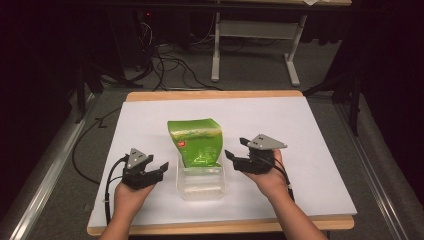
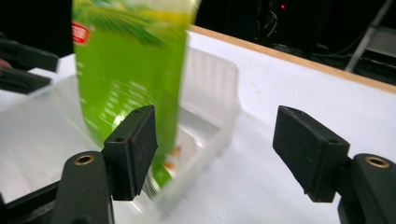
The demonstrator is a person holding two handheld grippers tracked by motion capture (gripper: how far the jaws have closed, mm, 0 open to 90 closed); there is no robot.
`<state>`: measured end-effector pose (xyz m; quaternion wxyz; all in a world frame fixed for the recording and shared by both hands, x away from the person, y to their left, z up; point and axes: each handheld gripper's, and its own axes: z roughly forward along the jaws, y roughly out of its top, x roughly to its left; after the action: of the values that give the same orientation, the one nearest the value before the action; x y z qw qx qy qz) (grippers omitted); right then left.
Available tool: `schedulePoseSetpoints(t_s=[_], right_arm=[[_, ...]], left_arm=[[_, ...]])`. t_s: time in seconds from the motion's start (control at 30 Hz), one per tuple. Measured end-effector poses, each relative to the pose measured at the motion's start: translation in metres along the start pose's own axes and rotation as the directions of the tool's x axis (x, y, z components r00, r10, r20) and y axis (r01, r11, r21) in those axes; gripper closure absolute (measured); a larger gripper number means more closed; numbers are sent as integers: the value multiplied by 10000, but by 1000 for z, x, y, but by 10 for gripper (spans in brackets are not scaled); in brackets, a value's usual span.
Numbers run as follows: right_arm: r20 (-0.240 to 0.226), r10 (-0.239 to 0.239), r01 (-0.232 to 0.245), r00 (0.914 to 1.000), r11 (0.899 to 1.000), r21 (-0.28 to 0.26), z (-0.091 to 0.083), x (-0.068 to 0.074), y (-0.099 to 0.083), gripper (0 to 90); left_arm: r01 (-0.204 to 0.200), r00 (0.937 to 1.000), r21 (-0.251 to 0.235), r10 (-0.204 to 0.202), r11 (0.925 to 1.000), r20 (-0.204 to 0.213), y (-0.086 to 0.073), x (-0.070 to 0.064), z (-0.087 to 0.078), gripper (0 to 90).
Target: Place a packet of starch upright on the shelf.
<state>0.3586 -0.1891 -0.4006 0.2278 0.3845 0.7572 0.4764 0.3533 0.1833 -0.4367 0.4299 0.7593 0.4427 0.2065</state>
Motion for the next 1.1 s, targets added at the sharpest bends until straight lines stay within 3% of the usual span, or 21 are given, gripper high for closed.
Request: schedulePoseSetpoints(t_s=[0.4, 0.57, 0.67, 0.73, 0.83, 0.97, 1.1], right_arm=[[821, 424, -424, 9957, 9991, -17, -39, -33, -32, 292], [1281, 537, -526, 9903, 9985, -120, -61, -46, -48, 299], [1288, 653, -619, 9895, 9976, -304, -72, -51, -59, 289], [1315, 713, -659, 9887, 9968, -454, -75, -53, -59, 281], [1282, 701, -636, 9893, 9965, -535, -72, -52, -58, 286], [1196, 636, -601, 9908, 9977, -326, -67, -55, -62, 291], [1186, 1032, -986, 9876, 9942, -437, -70, -63, -64, 302]], left_arm=[[453, 9985, -332, -463, 9984, -294, -4, 22, -16, 338], [408, 9987, -297, -416, 9987, -283, -5, 22, -17, 339], [249, 9995, -186, -253, 9995, -214, -6, 18, -14, 339], [217, 9997, -49, -217, 9998, -143, -6, 16, -11, 338], [564, 9982, -145, -560, 9983, 231, -6, 12, -8, 334], [450, 9988, -173, -446, 9988, 204, -5, 8, -8, 334], [549, 9983, -156, -545, 9984, 223, -4, 8, -9, 334]])
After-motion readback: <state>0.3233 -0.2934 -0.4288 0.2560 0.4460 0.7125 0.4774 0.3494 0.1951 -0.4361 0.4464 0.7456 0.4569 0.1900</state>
